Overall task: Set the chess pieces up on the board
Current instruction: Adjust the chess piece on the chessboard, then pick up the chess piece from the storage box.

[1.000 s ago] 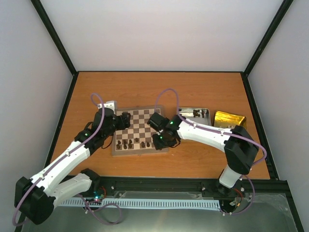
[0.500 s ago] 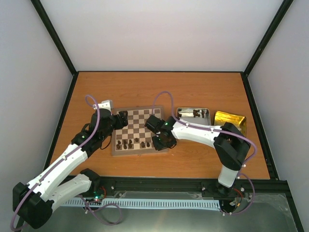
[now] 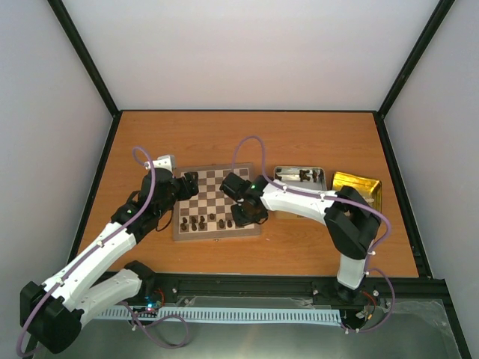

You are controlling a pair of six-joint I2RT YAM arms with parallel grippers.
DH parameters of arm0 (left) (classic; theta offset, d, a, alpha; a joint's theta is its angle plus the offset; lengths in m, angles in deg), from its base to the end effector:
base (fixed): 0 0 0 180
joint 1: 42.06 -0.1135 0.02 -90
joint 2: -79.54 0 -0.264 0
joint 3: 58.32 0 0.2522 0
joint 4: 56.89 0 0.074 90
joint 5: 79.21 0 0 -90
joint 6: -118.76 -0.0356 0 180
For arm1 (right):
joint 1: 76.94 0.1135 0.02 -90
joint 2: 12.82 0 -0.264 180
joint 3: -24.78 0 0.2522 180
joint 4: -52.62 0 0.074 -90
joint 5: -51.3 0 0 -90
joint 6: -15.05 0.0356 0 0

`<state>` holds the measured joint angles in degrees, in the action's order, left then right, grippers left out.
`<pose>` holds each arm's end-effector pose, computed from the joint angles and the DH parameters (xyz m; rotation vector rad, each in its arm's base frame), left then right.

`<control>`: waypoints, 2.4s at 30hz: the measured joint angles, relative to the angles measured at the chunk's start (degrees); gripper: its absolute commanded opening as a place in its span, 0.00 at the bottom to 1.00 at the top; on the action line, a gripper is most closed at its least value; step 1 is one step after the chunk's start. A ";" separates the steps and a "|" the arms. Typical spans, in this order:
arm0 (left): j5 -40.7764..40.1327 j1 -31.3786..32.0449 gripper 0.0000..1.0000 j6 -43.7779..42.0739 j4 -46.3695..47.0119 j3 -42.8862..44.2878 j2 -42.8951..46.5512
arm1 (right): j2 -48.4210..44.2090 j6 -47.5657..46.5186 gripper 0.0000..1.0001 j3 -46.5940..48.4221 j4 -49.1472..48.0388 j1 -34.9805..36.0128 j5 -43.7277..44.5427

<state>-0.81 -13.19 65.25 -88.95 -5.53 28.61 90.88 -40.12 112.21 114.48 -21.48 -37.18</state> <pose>0.1784 -0.0902 0.2719 -0.2642 2.1055 -0.4766 0.1976 0.2854 0.1921 -0.5279 2.9234 0.1911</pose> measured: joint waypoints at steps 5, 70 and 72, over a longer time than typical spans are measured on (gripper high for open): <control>0.00 0.00 0.81 -0.02 -0.09 0.02 0.00 | 1.88 -0.07 0.08 1.79 -0.13 -1.90 1.64; 6.47 0.00 0.80 -1.55 0.66 4.90 -10.99 | 2.43 -9.31 0.36 -11.10 -33.83 -30.21 2.67; 6.67 0.00 0.80 -1.55 0.63 5.18 -11.26 | 2.51 -9.05 0.34 -11.10 -32.83 -30.21 4.22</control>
<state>5.86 -13.19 63.70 -88.32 -0.35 17.35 93.39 -49.17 101.10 81.65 -51.68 -32.96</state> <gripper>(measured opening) 0.796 0.370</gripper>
